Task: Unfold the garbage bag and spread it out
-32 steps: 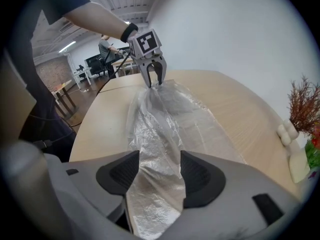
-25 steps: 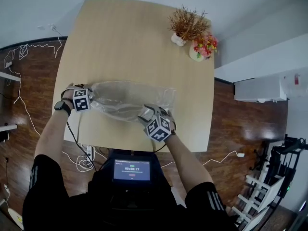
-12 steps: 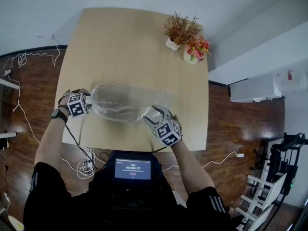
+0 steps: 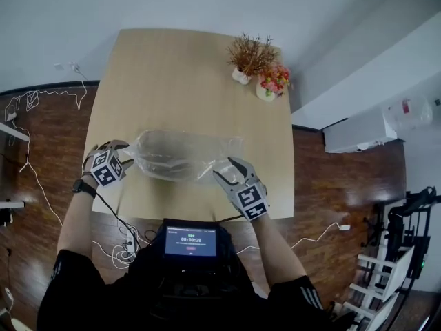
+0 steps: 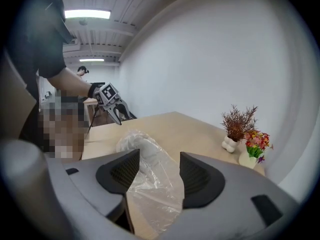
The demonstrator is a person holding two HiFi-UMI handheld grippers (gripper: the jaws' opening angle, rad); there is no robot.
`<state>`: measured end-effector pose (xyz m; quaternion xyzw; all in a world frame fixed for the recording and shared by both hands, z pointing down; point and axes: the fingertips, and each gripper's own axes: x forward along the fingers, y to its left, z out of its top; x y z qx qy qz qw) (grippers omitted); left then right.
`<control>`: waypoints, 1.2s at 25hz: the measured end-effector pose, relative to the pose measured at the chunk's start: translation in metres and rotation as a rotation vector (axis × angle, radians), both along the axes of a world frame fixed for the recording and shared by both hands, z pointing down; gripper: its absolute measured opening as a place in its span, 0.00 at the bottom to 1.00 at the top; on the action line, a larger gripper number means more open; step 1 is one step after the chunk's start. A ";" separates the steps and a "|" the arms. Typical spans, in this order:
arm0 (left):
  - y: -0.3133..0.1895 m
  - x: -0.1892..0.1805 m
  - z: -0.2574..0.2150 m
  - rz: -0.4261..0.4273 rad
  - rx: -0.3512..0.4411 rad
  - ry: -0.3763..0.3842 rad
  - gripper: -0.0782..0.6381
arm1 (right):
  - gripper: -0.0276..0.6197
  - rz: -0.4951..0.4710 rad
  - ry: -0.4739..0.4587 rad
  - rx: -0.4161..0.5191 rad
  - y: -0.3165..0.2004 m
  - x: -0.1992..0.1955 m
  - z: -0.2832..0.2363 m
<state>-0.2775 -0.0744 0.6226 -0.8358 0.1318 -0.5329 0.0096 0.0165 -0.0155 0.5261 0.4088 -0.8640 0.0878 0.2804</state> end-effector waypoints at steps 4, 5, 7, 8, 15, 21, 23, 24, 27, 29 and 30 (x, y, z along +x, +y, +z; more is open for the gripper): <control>0.006 0.015 -0.033 -0.054 0.060 0.103 0.42 | 0.49 0.033 -0.062 0.028 0.002 0.005 -0.022; 0.009 0.020 -0.040 -0.064 0.071 0.128 0.42 | 0.49 0.045 -0.082 0.033 0.002 0.007 -0.028; 0.015 0.028 -0.055 -0.080 0.094 0.168 0.42 | 0.49 0.069 -0.120 0.049 0.003 0.013 -0.041; 0.018 0.032 -0.062 -0.084 0.108 0.183 0.42 | 0.48 0.078 -0.133 0.059 0.004 0.015 -0.047; 0.053 0.047 -0.107 -0.148 0.191 0.304 0.42 | 0.48 0.042 -0.168 0.144 0.032 0.012 -0.084; 0.109 0.059 -0.133 -0.186 0.224 0.358 0.42 | 0.47 0.024 -0.208 0.209 0.073 0.015 -0.108; 0.131 0.064 -0.141 -0.189 0.234 0.374 0.42 | 0.47 0.031 -0.244 0.223 0.091 0.017 -0.116; 0.144 0.066 -0.144 -0.190 0.237 0.380 0.42 | 0.47 0.037 -0.263 0.228 0.101 0.019 -0.118; 0.179 0.076 -0.153 -0.177 0.256 0.391 0.42 | 0.47 0.047 -0.294 0.237 0.132 0.023 -0.126; 0.200 0.082 -0.162 -0.160 0.284 0.400 0.42 | 0.47 0.042 -0.298 0.248 0.152 0.023 -0.131; 0.210 0.083 -0.164 -0.159 0.293 0.407 0.42 | 0.47 0.043 -0.296 0.249 0.164 0.024 -0.134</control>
